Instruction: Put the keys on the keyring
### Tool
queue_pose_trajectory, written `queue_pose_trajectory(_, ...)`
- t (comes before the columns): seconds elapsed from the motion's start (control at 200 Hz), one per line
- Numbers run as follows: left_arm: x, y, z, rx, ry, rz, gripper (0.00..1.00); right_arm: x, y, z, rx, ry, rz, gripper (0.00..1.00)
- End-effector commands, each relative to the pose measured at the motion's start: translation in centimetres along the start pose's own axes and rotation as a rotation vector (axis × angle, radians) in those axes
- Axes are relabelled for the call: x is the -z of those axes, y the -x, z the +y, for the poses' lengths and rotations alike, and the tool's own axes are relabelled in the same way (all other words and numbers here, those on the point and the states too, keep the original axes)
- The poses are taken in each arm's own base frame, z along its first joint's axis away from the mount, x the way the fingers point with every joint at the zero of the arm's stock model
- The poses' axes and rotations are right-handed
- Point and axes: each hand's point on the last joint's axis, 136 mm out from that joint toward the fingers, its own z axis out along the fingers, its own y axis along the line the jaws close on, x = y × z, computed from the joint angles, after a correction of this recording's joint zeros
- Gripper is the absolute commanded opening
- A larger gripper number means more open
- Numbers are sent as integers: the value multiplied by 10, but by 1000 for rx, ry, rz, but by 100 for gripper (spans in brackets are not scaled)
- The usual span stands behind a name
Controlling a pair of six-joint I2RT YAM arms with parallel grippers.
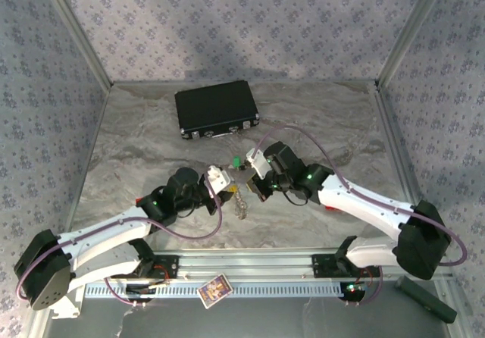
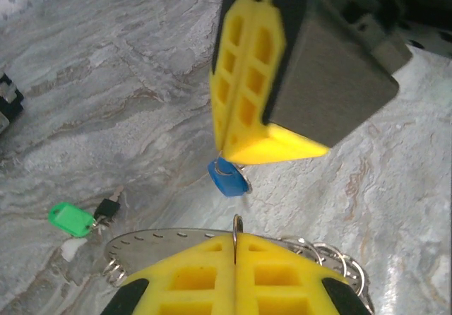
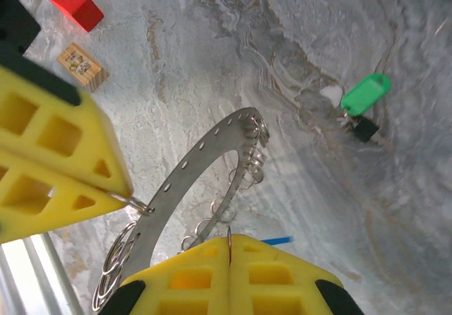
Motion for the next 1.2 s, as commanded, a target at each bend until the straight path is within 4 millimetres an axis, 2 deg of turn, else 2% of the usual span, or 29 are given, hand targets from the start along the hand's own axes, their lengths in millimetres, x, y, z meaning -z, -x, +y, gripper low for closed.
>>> queue_pose_trajectory(0.0, 4, 22, -1, 150, -2, -39, 0, 9, 5, -2, 205, -66, -33, 0)
queue_pose_trajectory(0.24, 10, 25, -3, 184, -10, -84, 0, 17, 11, 31, 259, 116, -54, 0)
queue_pose_trajectory(0.465, 8, 24, -6, 171, -29, -84, 0, 13, 19, 43, 244, 186, -46, 0)
queue_pose_trajectory(0.705, 6, 22, -8, 157, -42, -88, 0, 6, 24, 38, 222, 165, -35, 0)
queue_pose_trajectory(0.924, 6, 22, -11, 126, -58, -91, 0, 1, 28, 17, 96, 98, 0, 0)
queue_pose_trajectory(1.089, 4, 16, -12, 107, -61, -70, 0, 2, 30, 16, 56, 105, -1, 0)
queue_pose_trajectory(1.199, 5, 19, -13, 99, -70, -81, 0, 0, 28, 11, 30, 91, 23, 0)
